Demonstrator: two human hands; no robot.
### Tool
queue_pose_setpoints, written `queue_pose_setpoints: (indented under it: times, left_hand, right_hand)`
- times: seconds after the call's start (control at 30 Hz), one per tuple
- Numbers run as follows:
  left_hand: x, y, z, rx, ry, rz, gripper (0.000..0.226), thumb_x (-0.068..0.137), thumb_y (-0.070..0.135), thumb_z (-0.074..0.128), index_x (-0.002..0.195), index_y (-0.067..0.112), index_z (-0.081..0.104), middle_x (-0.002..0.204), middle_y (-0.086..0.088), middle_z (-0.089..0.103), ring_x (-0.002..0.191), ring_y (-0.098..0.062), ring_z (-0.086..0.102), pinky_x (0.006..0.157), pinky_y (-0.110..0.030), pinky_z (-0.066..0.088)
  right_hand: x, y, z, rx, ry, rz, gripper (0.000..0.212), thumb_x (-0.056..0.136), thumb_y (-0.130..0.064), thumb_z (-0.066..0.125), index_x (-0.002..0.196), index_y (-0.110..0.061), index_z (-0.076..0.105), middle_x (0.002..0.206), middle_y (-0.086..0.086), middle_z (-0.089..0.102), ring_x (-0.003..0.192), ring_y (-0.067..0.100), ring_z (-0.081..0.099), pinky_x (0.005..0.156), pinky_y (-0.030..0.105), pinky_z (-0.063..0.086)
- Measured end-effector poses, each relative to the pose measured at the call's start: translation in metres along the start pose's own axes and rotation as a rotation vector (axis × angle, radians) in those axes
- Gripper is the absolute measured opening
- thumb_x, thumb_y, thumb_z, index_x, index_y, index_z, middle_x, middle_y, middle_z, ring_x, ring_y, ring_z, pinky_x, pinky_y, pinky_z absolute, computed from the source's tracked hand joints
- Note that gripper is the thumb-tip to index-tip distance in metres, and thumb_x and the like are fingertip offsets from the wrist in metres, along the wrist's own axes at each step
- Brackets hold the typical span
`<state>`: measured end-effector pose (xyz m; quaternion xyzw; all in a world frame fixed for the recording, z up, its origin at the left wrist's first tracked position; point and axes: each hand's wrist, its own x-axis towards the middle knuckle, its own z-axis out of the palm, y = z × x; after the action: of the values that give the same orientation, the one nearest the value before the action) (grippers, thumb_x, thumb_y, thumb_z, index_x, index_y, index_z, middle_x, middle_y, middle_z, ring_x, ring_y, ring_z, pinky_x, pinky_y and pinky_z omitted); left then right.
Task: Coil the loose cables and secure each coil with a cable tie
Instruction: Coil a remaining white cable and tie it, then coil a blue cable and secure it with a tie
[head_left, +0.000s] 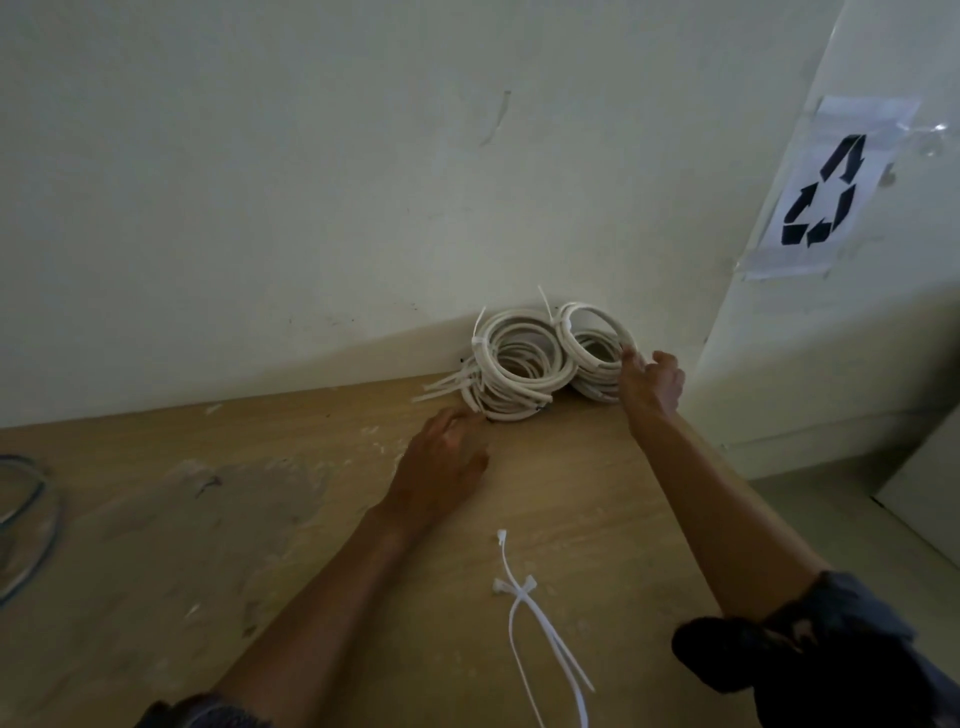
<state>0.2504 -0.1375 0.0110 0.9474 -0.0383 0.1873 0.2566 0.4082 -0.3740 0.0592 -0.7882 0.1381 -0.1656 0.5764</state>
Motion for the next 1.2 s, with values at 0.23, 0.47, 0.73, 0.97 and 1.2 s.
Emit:
queue_pose_setpoints:
  times: [0.23, 0.47, 0.73, 0.97, 1.2]
  left_hand:
    - [-0.024, -0.013, -0.019, 0.033, -0.075, -0.006, 0.04, 0.096, 0.028, 0.058, 0.131, 0.011, 0.064, 0.134, -0.008, 0.057, 0.121, -0.027, 0.057, 0.104, -0.037, 0.047]
    - [-0.069, -0.006, -0.046, 0.165, -0.041, 0.153, 0.051, 0.095, 0.038, 0.042, 0.115, 0.002, 0.073, 0.118, -0.015, 0.071, 0.117, -0.032, 0.064, 0.097, -0.045, 0.055]
    - [-0.173, -0.039, -0.112, 0.183, 0.04, -0.124, 0.03, 0.099, 0.023, 0.059, 0.128, 0.02, 0.066, 0.131, -0.003, 0.063, 0.115, -0.022, 0.063, 0.094, -0.036, 0.054]
    - [-0.229, -0.102, -0.187, 0.502, 0.588, -0.613, 0.055, 0.086, 0.026, 0.071, 0.136, 0.01, 0.056, 0.138, -0.014, 0.055, 0.128, -0.037, 0.049, 0.102, -0.05, 0.042]
    - [-0.225, -0.111, -0.177, 0.258, 0.403, -0.522, 0.029, 0.087, 0.004, 0.069, 0.114, 0.013, 0.071, 0.099, -0.01, 0.071, 0.096, -0.032, 0.064, 0.087, -0.041, 0.052]
  right_hand:
    - [-0.054, 0.0, 0.002, -0.001, 0.054, -0.078, 0.045, 0.098, -0.03, 0.061, 0.132, -0.003, 0.051, 0.134, 0.02, 0.049, 0.121, 0.038, 0.052, 0.099, 0.038, 0.04]
    - [-0.164, -0.022, 0.027, 0.044, -0.1, -0.4, 0.031, 0.088, -0.014, 0.067, 0.117, -0.006, 0.061, 0.107, 0.011, 0.059, 0.104, 0.026, 0.052, 0.094, 0.034, 0.039]
    - [-0.294, -0.037, 0.074, -0.087, -0.757, -0.447, 0.017, 0.093, -0.022, 0.067, 0.105, -0.01, 0.071, 0.103, 0.007, 0.073, 0.098, 0.021, 0.067, 0.077, 0.023, 0.043]
    - [-0.363, -0.024, 0.111, -0.407, -0.86, -0.716, 0.019, 0.096, -0.034, 0.059, 0.108, -0.025, 0.07, 0.116, 0.001, 0.065, 0.111, 0.023, 0.059, 0.103, 0.044, 0.044]
    - [-0.359, -0.019, 0.111, -0.205, -0.863, -0.677, 0.017, 0.098, -0.034, 0.061, 0.104, -0.021, 0.07, 0.102, -0.003, 0.071, 0.092, 0.017, 0.065, 0.087, 0.041, 0.055]
